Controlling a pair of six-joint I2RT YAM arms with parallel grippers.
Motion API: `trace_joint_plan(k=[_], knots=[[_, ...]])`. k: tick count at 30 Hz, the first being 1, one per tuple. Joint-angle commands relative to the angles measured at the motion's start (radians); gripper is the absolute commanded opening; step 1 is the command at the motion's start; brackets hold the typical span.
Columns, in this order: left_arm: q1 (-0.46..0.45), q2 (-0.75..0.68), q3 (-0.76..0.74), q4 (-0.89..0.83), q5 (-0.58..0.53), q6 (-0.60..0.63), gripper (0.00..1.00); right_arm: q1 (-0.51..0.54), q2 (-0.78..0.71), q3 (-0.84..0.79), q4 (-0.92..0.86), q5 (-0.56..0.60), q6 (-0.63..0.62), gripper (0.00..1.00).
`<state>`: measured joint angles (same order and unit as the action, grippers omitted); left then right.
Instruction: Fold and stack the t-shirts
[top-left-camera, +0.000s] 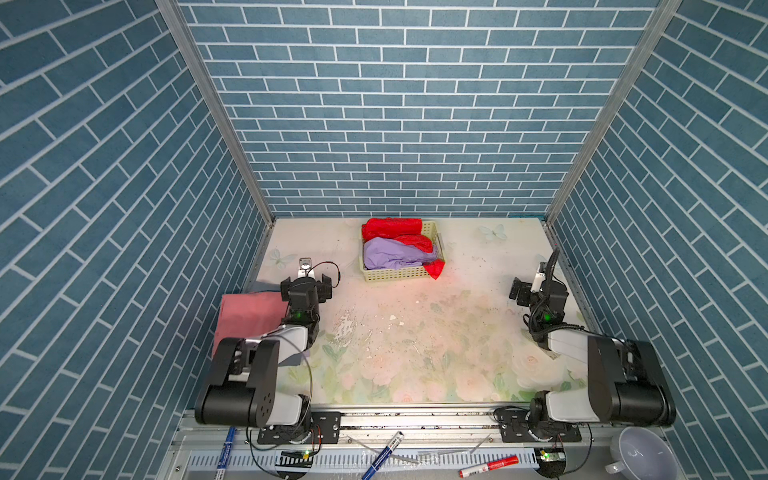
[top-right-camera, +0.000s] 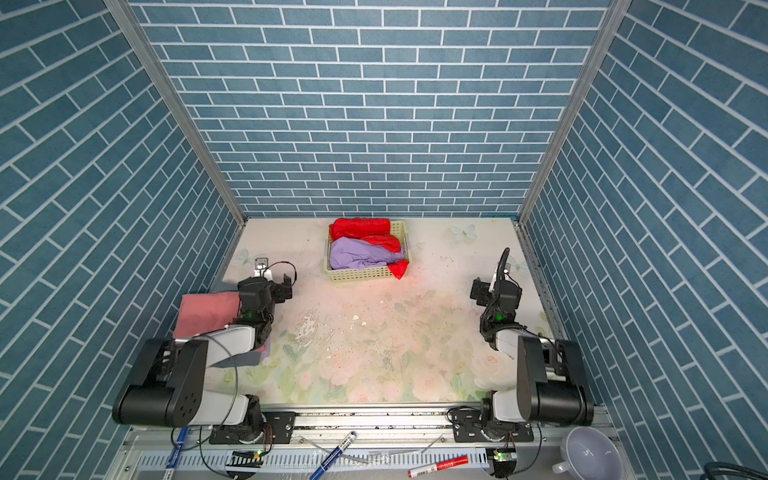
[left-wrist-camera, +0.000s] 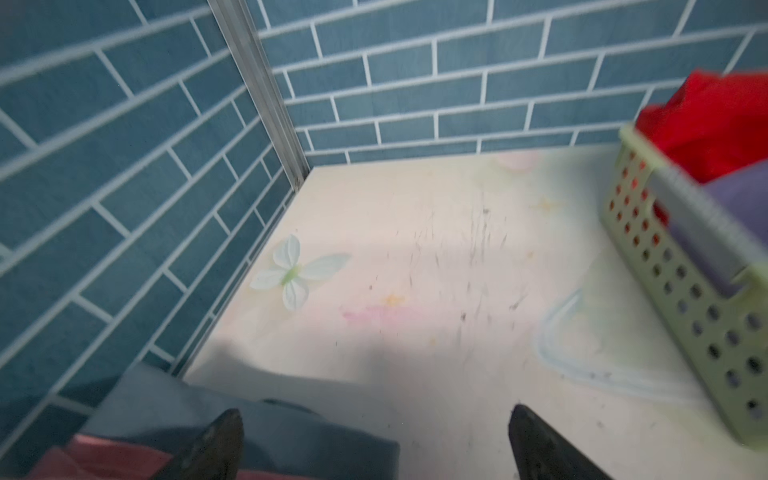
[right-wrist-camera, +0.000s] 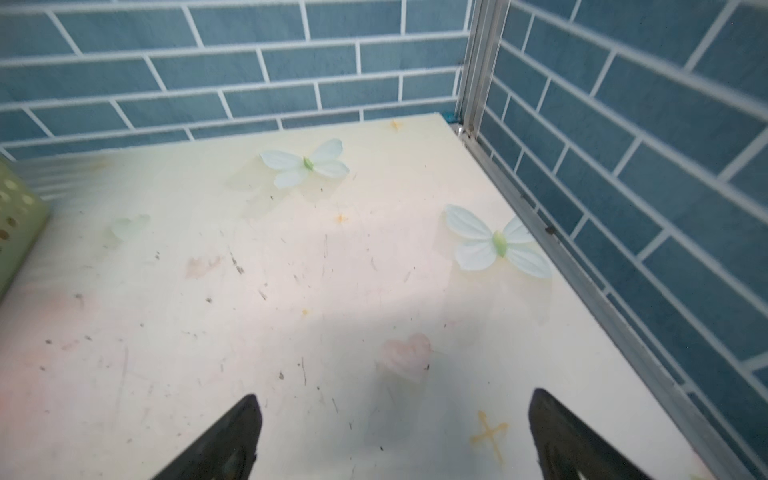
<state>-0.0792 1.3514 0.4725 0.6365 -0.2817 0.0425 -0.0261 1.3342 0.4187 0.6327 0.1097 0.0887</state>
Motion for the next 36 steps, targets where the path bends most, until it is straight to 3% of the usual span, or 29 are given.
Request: trace_joint_plan(k=[1, 5, 9, 16, 20, 27, 29, 31, 32, 36], knots=[[-0.008, -0.113, 0.116, -0.188, 0.053, -0.028, 1.00, 0.006, -0.123, 0.126, -0.223, -0.056, 0.031, 0.99], [-0.054, -0.114, 0.338, -0.379, 0.089, -0.210, 1.00, 0.028, -0.212, 0.248, -0.431, -0.082, 0.280, 0.99], [-0.155, 0.004, 0.574, -0.545, 0.174, -0.352, 1.00, 0.084, -0.221, 0.374, -0.604, -0.129, 0.470, 0.99], [-0.266, 0.201, 0.866, -0.753, 0.429, -0.627, 1.00, 0.260, -0.178, 0.488, -0.621, -0.173, 0.717, 0.99], [-0.313, 0.213, 0.879, -0.742, 0.478, -0.742, 1.00, 0.370, -0.141, 0.548, -0.617, -0.156, 0.767, 0.99], [-0.356, 0.218, 0.935, -0.798, 0.495, -0.730, 1.00, 0.476, -0.128, 0.626, -0.645, -0.086, 0.746, 0.99], [-0.355, 0.198, 0.873, -0.671, 0.542, -0.744, 1.00, 0.483, -0.143, 0.611, -0.569, -0.098, 0.725, 0.99], [-0.345, 0.181, 0.761, -0.431, 0.589, -0.834, 1.00, 0.483, -0.154, 0.548, -0.366, -0.165, 0.721, 0.99], [-0.329, 0.182, 0.725, -0.328, 0.637, -0.866, 1.00, 0.483, -0.158, 0.538, -0.345, -0.181, 0.718, 0.99], [-0.286, 0.223, 0.700, -0.254, 0.715, -0.982, 1.00, 0.483, -0.157, 0.562, -0.391, -0.165, 0.715, 0.99]])
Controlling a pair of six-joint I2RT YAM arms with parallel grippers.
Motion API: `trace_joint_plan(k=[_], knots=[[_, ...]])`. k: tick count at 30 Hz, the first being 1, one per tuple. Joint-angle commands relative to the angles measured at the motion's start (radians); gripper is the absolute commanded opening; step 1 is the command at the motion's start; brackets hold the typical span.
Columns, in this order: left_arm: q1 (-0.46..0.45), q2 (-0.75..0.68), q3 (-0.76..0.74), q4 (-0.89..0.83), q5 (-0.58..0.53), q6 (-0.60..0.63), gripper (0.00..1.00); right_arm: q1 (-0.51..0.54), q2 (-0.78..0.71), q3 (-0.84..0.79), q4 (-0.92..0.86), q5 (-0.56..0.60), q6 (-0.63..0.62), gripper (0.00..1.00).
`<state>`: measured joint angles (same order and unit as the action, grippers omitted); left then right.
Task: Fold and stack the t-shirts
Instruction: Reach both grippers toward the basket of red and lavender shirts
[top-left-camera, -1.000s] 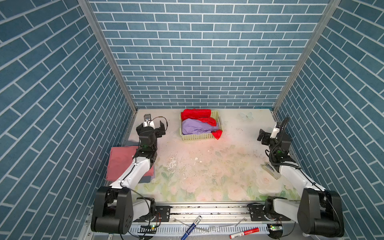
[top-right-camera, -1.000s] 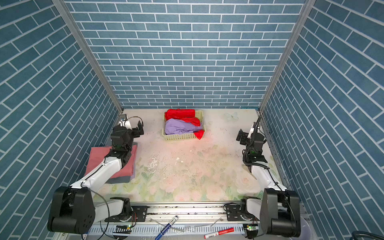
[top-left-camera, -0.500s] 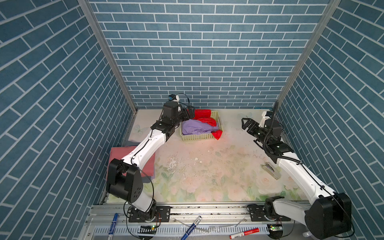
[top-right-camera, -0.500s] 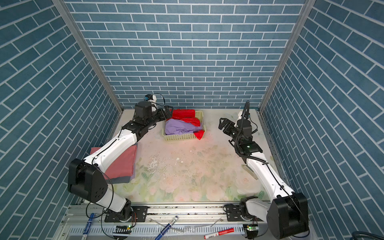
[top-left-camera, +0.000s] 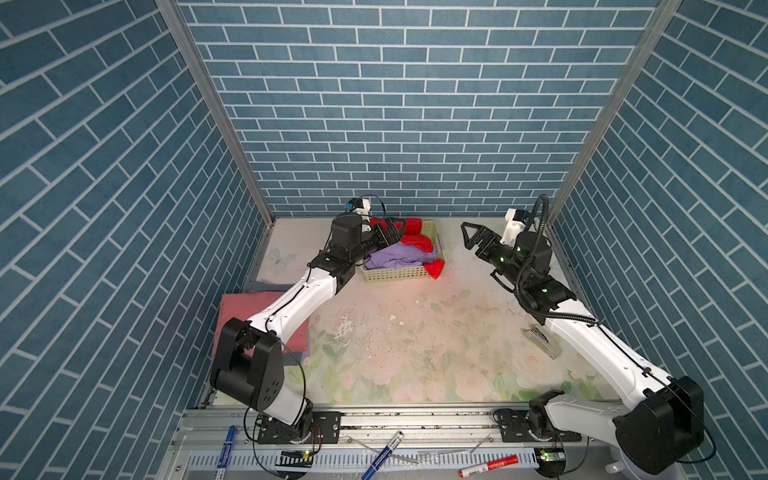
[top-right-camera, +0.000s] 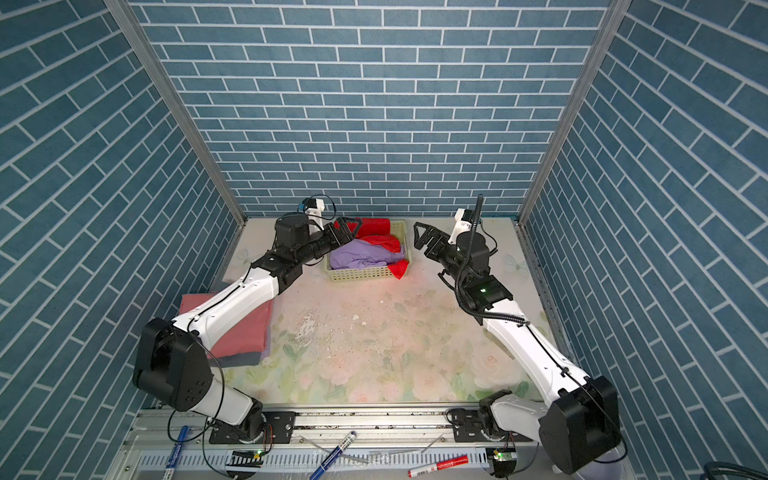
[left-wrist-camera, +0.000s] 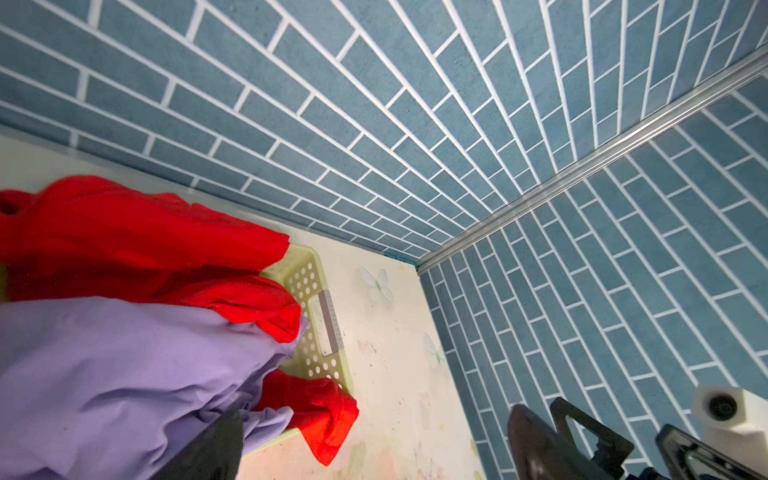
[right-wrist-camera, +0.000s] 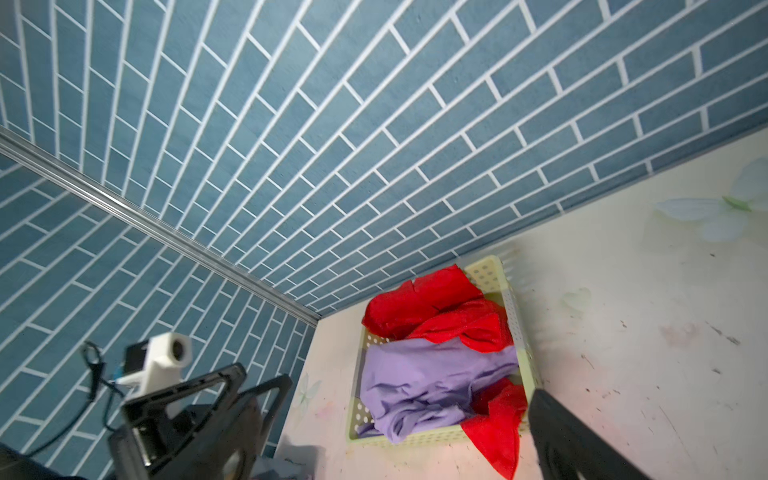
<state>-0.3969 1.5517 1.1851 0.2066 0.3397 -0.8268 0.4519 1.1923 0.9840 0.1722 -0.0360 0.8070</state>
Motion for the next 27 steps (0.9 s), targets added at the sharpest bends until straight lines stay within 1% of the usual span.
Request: trace_joint_plan(k=[1, 3, 4, 6, 7, 8, 10, 11, 13, 14, 16, 18, 20, 21, 24, 27], knots=[[0.040, 0.032, -0.020, 0.213, 0.112, -0.134, 1.00, 0.005, -0.008, -0.003, 0.091, -0.039, -0.015, 0.99], [0.051, 0.049, -0.050, 0.335, 0.157, -0.178, 1.00, 0.005, 0.005, 0.006, 0.086, -0.046, -0.027, 0.99], [0.056, 0.060, -0.058, 0.380, 0.174, -0.196, 1.00, 0.004, 0.012, 0.020, 0.056, -0.045, -0.027, 0.99], [0.062, 0.089, -0.023, 0.352, 0.201, -0.202, 1.00, 0.003, 0.025, 0.053, -0.032, 0.022, -0.016, 0.99], [0.066, 0.106, 0.010, 0.314, 0.218, -0.192, 1.00, 0.004, 0.034, 0.066, -0.062, 0.049, -0.019, 0.99], [0.066, 0.120, 0.056, 0.239, 0.226, -0.167, 1.00, 0.003, 0.043, 0.075, -0.084, 0.080, -0.026, 0.99], [0.067, 0.146, 0.175, 0.000, 0.208, -0.091, 1.00, 0.003, 0.056, 0.080, -0.097, 0.134, -0.049, 0.99], [0.066, 0.159, 0.229, -0.098, 0.198, -0.048, 1.00, 0.003, 0.062, 0.082, -0.107, 0.180, -0.051, 0.99], [0.067, 0.168, 0.280, -0.192, 0.159, 0.003, 1.00, -0.002, 0.072, 0.084, -0.118, 0.231, -0.084, 0.99], [0.063, 0.169, 0.289, -0.213, 0.140, 0.025, 1.00, -0.006, 0.084, 0.095, -0.142, 0.266, -0.095, 0.99], [0.042, 0.165, 0.305, -0.289, 0.087, 0.076, 1.00, -0.019, 0.120, 0.127, -0.180, 0.297, -0.129, 0.99], [0.003, 0.154, 0.329, -0.402, 0.024, 0.146, 1.00, -0.030, 0.169, 0.171, -0.206, 0.306, -0.163, 0.99], [-0.038, 0.141, 0.342, -0.471, -0.002, 0.203, 1.00, -0.042, 0.232, 0.226, -0.223, 0.308, -0.185, 0.99], [-0.043, 0.132, 0.338, -0.455, 0.009, 0.210, 1.00, -0.046, 0.263, 0.251, -0.224, 0.297, -0.195, 0.99], [-0.013, 0.089, 0.234, -0.274, 0.122, 0.124, 1.00, -0.057, 0.368, 0.345, -0.222, 0.247, -0.221, 0.99], [0.057, 0.088, 0.181, -0.233, 0.215, 0.030, 1.00, -0.060, 0.488, 0.479, -0.266, 0.164, -0.250, 0.99]])
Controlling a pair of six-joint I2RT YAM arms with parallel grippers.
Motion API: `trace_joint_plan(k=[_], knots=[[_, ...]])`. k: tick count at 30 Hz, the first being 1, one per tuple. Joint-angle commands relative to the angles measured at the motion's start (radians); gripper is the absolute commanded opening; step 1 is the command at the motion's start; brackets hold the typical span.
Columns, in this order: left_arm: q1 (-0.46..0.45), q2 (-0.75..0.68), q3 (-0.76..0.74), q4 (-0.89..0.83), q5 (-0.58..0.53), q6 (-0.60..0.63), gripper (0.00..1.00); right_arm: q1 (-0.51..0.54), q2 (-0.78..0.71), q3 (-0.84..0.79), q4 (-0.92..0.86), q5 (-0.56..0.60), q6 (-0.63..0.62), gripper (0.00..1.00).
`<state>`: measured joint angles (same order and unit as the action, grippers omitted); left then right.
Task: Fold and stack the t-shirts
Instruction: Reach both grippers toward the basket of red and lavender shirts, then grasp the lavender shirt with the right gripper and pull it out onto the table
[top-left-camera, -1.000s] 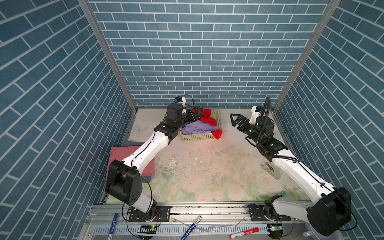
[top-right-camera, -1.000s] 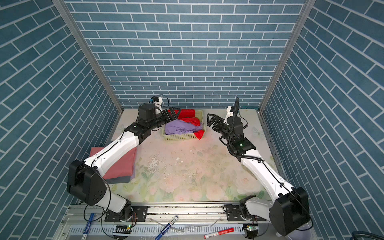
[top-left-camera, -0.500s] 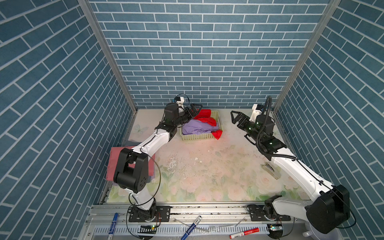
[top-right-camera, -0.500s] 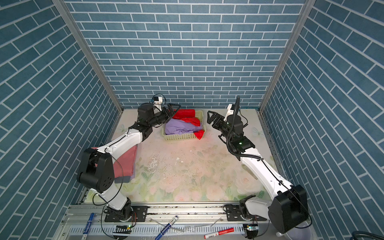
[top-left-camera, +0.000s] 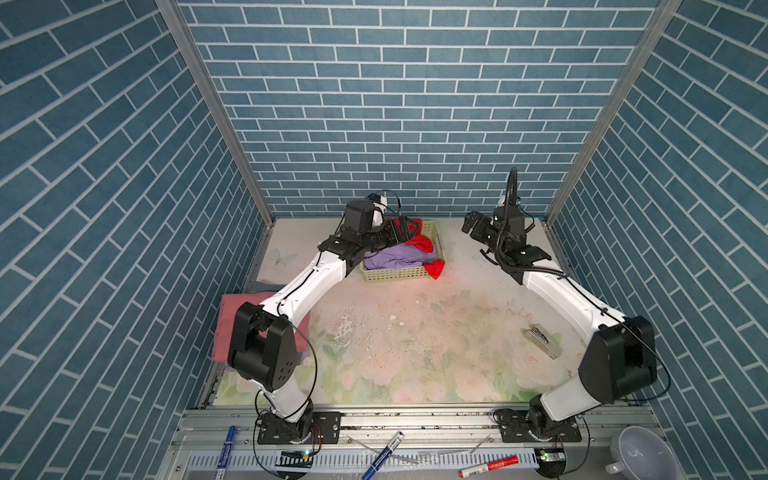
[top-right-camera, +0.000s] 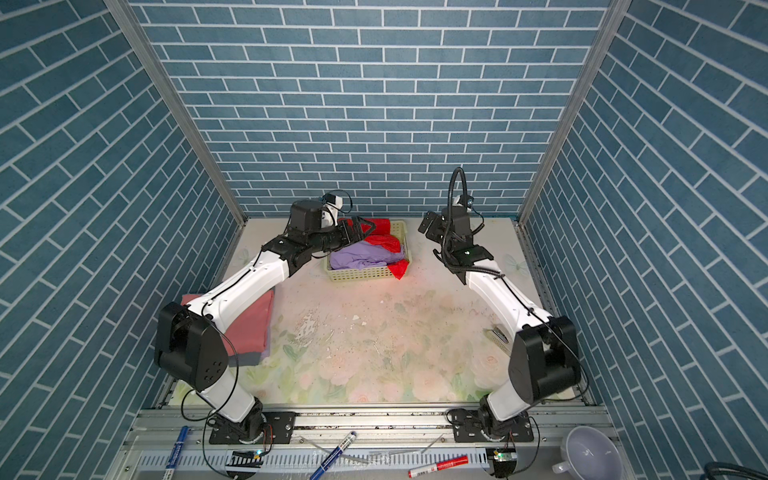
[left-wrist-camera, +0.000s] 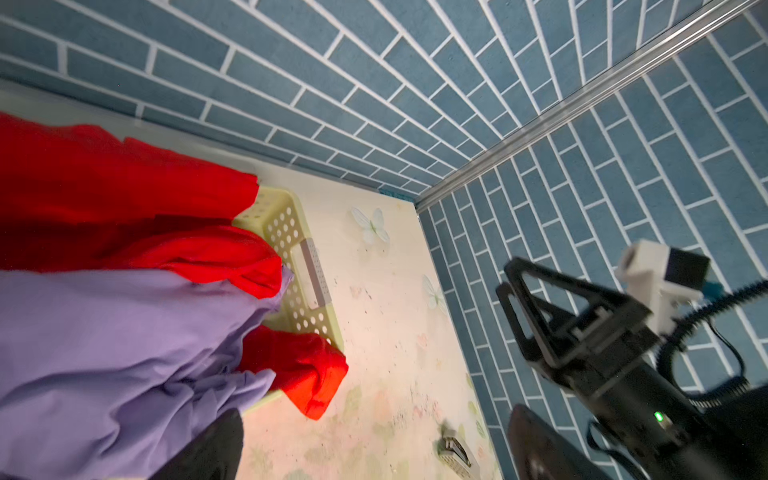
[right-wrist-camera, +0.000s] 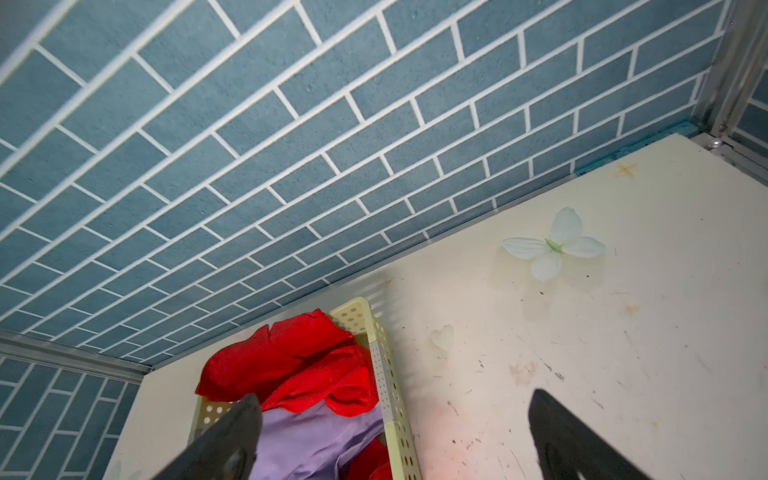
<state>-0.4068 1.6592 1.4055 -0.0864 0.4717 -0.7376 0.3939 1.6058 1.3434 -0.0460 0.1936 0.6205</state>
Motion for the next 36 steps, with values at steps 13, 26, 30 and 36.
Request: trace_joint_plan(k=[13, 26, 30, 36], knots=[[0.164, 0.031, 0.135, -0.554, -0.250, 0.277, 1.00, 0.095, 0.554, 0.633, -0.247, -0.535, -0.182, 0.87], [0.195, 0.005, 0.089, -0.640, -0.391, 0.302, 1.00, 0.267, 0.734, 0.797, -0.458, -0.605, -0.324, 0.78], [0.216, -0.013, 0.073, -0.636, -0.377, 0.296, 1.00, 0.302, 0.767, 0.787, -0.460, -0.539, -0.341, 0.74], [0.218, -0.058, 0.034, -0.622, -0.375, 0.300, 1.00, 0.329, 0.809, 0.820, -0.437, -0.402, -0.336, 0.44]])
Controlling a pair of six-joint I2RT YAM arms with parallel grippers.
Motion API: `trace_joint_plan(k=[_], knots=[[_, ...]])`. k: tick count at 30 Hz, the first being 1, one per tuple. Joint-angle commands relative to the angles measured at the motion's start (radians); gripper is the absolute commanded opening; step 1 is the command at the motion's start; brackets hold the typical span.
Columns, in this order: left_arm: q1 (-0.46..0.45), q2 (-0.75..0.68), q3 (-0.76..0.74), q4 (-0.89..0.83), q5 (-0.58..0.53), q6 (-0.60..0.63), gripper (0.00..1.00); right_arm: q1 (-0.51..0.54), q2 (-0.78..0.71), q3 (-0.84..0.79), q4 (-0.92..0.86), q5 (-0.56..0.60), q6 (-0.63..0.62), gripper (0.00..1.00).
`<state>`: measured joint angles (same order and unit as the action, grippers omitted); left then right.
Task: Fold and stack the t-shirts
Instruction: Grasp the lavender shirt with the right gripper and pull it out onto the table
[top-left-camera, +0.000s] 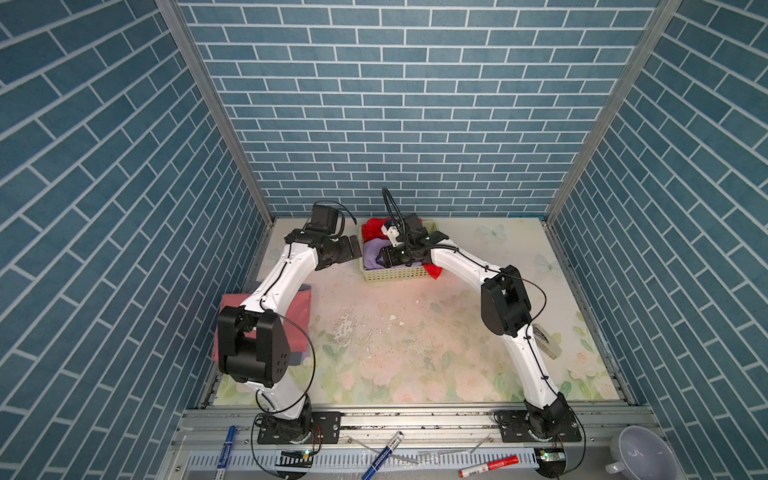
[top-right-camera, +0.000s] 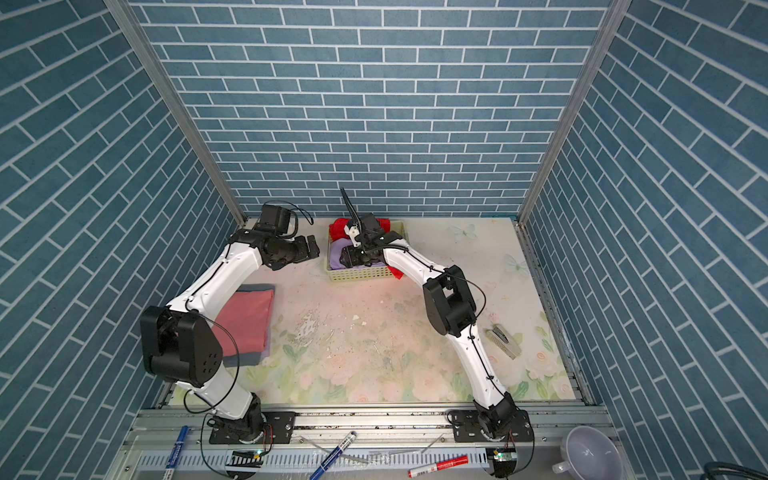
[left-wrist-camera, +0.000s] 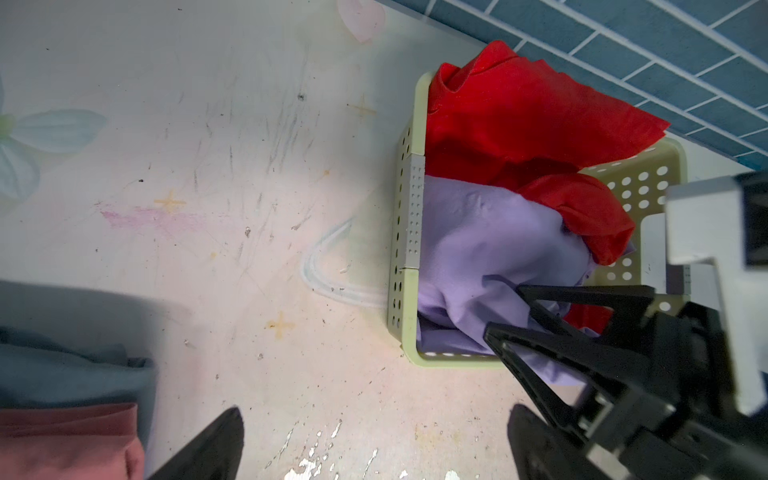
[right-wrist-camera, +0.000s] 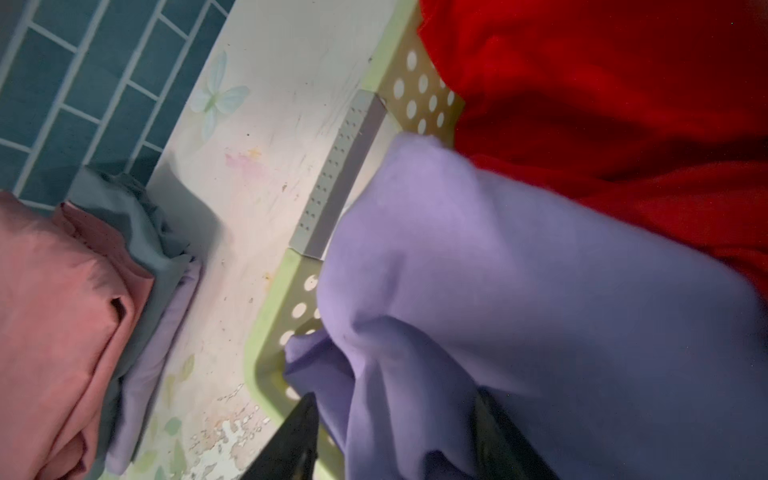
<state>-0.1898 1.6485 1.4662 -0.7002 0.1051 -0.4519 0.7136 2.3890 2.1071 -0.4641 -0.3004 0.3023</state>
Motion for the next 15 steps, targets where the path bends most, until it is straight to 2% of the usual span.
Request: trace_joint_plan(k=[1, 3, 5, 6, 10, 15], knots=[[0.001, -0.057, -0.036, -0.005, -0.007, 0.017, 1.00, 0.010, 0.028, 0.062, -0.016, 0.108, -0.018, 0.39], [0.003, -0.078, -0.058, 0.005, -0.008, 0.020, 1.00, 0.011, 0.026, 0.075, -0.015, 0.147, -0.016, 0.20], [0.005, -0.098, -0.073, 0.014, -0.007, 0.022, 1.00, 0.010, 0.016, 0.095, -0.025, 0.172, -0.017, 0.05], [0.007, -0.108, -0.083, 0.022, -0.003, 0.024, 1.00, 0.011, 0.003, 0.102, -0.024, 0.180, -0.017, 0.01], [0.015, -0.139, -0.105, 0.048, 0.045, 0.050, 1.00, 0.009, -0.080, 0.166, -0.033, 0.206, -0.035, 0.00], [0.016, -0.177, -0.122, 0.124, 0.182, 0.101, 1.00, 0.009, -0.261, 0.223, -0.012, 0.276, -0.097, 0.00]])
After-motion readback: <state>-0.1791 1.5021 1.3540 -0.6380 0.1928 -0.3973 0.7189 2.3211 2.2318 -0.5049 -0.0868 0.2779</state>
